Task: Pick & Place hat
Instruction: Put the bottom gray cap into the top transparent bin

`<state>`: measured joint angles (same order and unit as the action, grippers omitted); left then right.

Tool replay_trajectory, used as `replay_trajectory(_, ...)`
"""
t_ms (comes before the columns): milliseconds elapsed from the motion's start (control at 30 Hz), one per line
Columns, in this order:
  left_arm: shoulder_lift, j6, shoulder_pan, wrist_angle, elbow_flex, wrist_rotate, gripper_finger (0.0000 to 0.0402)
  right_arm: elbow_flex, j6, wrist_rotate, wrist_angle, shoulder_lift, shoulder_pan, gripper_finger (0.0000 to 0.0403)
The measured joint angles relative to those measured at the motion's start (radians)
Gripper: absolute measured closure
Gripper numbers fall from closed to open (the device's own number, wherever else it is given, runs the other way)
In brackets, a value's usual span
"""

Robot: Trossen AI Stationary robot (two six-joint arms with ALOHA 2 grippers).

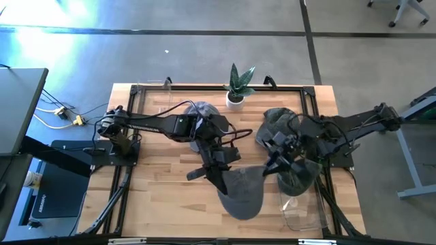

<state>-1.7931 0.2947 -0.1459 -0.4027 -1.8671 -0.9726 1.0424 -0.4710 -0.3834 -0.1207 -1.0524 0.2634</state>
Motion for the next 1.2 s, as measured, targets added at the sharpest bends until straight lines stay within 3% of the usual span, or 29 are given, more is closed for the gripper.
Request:
replay_trajectory(300, 0.008, 0.108, -0.01, -0.003, 0.001, 0.018, 0.0401, 0.0, 0.058, -0.023, 0.08, -0.018, -0.148, 0.0185)
replay_trajectory(433, 0.014, 0.123, -0.013, -0.002, 0.001, 0.022, 0.0401, 0.0, 0.124, -0.07, 0.166, -0.069, -0.192, 0.0137)
replay_trajectory(667, 0.012, 0.14, -0.012, -0.038, 0.001, 0.034, 0.0401, 0.0, 0.091, -0.26, 0.321, -0.208, -0.211, 0.013)
replay_trajectory(900, 0.011, 0.136, -0.015, -0.094, 0.001, 0.028, 0.0401, 0.001, 0.091, -0.311, 0.336, -0.267, -0.198, 0.0132)
replay_trajectory(1033, 0.013, 0.121, -0.012, -0.112, 0.0, 0.045, 0.0401, 0.0, 0.015, -0.434, 0.352, -0.27, -0.193, 0.0132)
replay_trajectory(1200, 0.03, 0.101, -0.01, -0.126, 0.001, 0.072, 0.0401, 0.0, 0.036, -0.407, 0.33, -0.27, -0.161, 0.0132)
